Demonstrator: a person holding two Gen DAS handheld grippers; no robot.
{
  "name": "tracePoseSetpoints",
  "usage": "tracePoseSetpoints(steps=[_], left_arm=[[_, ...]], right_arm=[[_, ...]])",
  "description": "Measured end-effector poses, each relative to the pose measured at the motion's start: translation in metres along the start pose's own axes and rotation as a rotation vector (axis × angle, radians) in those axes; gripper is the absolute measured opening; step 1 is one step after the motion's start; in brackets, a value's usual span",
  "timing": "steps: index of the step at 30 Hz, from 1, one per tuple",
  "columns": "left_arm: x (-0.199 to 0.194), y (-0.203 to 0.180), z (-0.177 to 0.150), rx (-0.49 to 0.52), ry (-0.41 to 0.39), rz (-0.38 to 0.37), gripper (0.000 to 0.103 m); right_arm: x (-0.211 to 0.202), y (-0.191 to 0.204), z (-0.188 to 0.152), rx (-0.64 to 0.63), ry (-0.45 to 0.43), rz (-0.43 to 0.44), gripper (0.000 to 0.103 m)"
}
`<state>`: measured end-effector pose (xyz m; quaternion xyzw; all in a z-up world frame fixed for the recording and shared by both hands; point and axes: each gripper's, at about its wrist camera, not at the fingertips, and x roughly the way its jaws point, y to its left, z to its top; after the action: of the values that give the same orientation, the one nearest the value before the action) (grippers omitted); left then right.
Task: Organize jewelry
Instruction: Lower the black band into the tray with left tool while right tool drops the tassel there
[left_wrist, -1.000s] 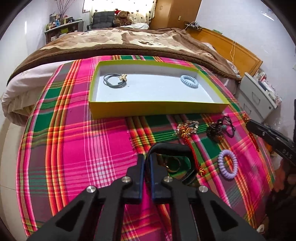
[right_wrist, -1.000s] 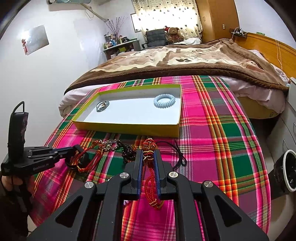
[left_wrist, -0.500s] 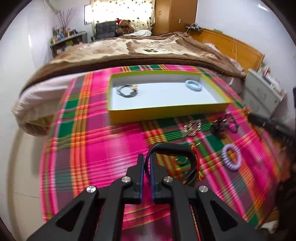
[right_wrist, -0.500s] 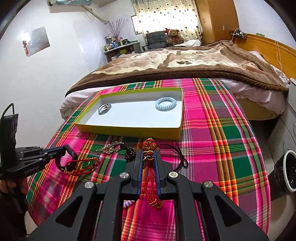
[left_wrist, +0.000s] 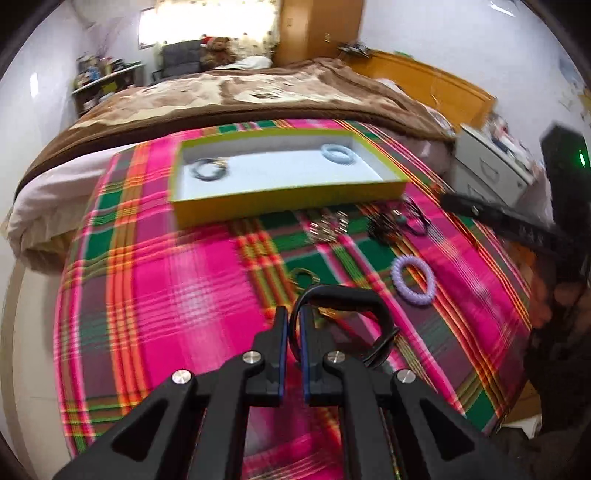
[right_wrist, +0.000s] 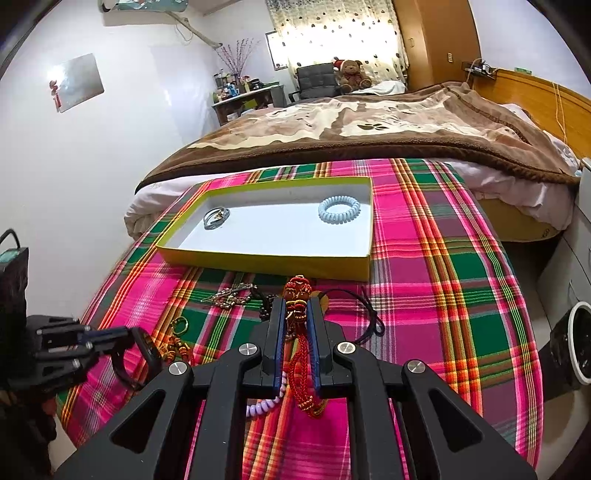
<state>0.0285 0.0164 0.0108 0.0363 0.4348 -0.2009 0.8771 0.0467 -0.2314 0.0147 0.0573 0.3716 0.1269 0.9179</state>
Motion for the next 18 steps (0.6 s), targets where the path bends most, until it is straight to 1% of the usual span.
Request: tracePoseSetpoints(steps=[1, 6, 10, 13, 15, 18], left_arm=[[-0.003, 0.004, 0.002, -0.005, -0.008, 0.017, 0.006], [-0.009, 0.02, 0.017, -0.037, -0.038, 0.04, 0.006], [-0.005, 0.034, 0.035, -0.074, -0.049, 0.023, 0.006], [0.001, 0.041, 0.048, -0.09, -0.057, 0.026, 0.006], [0.005, 0.044, 0.057, -0.091, -0.06, 0.021, 0.006], [0.014, 0.049, 0.074, -0.092, -0.063, 0.034, 0.006]], right_arm=[[0.0, 0.0, 0.0, -0.003, 0.0, 0.003, 0.011], [0.002, 0.005, 0.009, -0.015, 0.0, 0.009, 0.011], [0.004, 0.006, 0.021, -0.017, -0.003, 0.018, 0.011], [0.006, 0.007, 0.031, -0.015, -0.001, 0.03, 0.011], [0.009, 0.007, 0.041, -0.021, -0.003, 0.03, 0.011], [0.016, 0.007, 0.056, -0.025, -0.001, 0.045, 0.011]])
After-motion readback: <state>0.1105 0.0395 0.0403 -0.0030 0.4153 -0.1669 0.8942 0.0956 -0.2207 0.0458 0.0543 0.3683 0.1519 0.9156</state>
